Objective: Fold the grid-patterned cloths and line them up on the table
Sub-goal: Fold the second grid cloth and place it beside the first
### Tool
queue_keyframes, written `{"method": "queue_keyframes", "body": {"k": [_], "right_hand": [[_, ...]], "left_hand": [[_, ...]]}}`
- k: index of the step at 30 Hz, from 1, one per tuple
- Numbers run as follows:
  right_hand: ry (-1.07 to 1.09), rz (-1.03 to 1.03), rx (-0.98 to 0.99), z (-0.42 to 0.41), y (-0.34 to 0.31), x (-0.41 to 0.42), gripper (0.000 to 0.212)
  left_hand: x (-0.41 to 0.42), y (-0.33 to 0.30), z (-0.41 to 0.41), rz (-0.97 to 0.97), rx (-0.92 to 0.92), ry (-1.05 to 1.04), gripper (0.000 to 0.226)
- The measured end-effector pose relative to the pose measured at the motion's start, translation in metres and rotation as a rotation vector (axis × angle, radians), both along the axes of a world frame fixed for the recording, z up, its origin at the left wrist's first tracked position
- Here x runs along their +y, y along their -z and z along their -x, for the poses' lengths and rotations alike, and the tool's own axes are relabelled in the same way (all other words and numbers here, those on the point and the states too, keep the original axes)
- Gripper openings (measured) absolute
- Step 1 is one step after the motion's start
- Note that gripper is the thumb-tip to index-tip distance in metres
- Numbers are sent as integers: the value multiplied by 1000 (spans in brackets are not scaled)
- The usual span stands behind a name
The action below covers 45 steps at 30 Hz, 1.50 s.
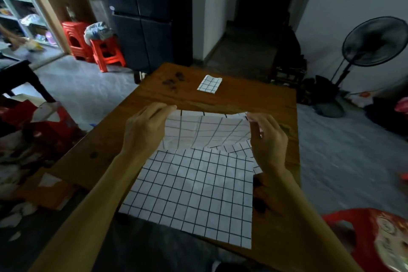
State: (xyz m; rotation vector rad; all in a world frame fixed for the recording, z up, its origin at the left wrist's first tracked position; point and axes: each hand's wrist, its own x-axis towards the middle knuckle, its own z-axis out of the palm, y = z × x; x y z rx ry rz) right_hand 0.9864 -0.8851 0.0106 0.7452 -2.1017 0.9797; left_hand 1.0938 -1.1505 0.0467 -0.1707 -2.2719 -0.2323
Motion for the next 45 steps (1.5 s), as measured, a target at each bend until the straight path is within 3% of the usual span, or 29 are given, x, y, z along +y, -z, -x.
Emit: {"method": "queue_keyframes", "body": {"k": [8,12,16,24,34,38,45], "right_hand": [[54,42,-39,81,-9,-15,28],[80,7,-131,150,24,-29,33],[146,-34,-241,217,63,-40,25],[200,-71,-338,290,133,-49,26],[128,-148,-431,218,175,-43,14],[98,-241,-557,148,195,-24,18],[146,-317,-704,56,207,-7,30]], "left_hand": [[-16,-7,98,-79,-38,49,27],[-30,25,175,-122,-166,38,18],[-34,57,251,-157,-294,31,17],[-47,126,331,-154,-332,-18,14],[-59,178,277,-174,-544,64,19],[-53,205,228,-247,-698,136,19],[-42,232,148,-214,-857,224,21]]}}
